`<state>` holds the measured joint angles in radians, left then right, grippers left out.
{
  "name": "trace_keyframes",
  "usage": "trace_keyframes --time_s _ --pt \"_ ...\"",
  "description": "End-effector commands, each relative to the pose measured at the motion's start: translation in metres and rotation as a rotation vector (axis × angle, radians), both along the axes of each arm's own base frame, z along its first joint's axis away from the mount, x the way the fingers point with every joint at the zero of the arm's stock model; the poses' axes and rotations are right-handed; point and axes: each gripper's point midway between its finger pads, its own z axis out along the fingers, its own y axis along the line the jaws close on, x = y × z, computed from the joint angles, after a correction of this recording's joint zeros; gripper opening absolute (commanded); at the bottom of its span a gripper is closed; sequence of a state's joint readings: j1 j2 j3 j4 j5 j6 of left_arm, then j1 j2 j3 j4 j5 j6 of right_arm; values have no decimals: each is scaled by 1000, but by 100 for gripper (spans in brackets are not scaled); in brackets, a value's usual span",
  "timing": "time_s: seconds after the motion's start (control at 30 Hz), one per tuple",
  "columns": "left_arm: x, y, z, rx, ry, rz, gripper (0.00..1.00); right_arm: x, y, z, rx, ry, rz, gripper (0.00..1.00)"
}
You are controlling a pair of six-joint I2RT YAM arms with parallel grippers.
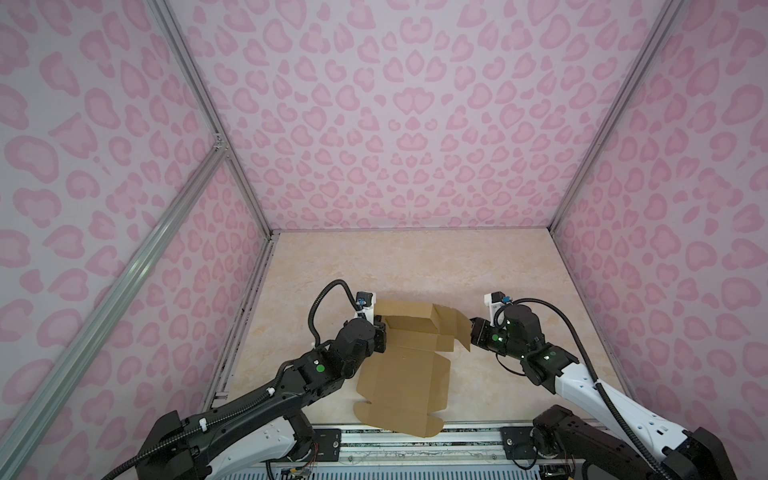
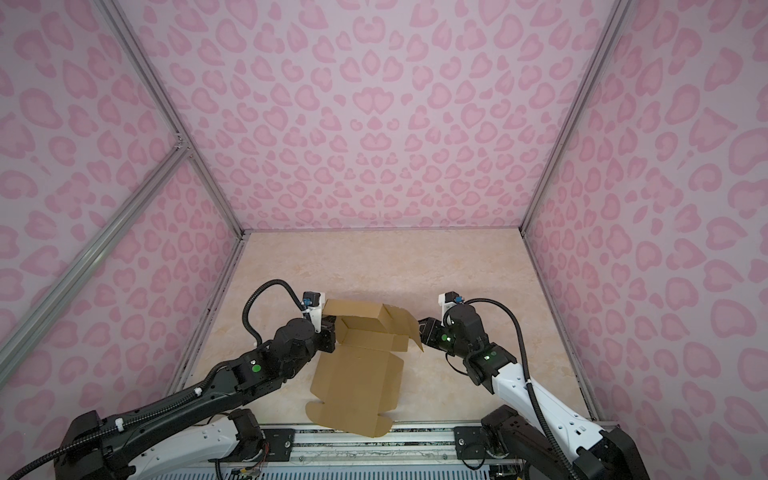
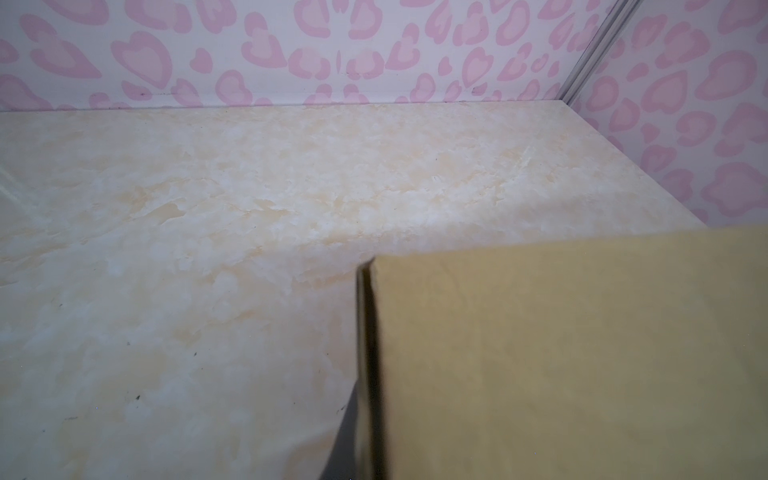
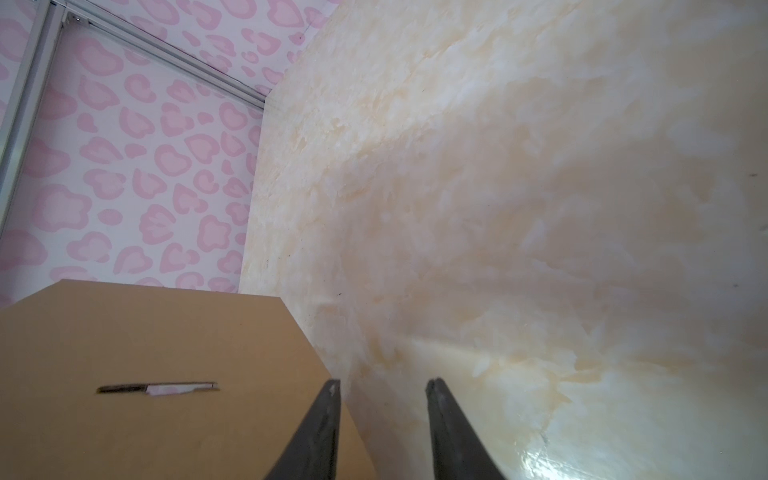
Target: Fold the paper box
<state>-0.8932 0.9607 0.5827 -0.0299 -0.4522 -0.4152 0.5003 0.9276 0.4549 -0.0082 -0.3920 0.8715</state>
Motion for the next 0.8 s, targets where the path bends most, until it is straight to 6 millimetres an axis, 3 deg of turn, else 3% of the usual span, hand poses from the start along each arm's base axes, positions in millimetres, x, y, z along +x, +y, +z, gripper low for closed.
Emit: trace_keyframes --time_s 0.0,0.77 --pt "2 0 8 -29 -18 13 4 -4 6 4 18 -18 3 37" --pt "3 1 2 -30 -8 28 4 -38 19 0 -24 -35 39 38"
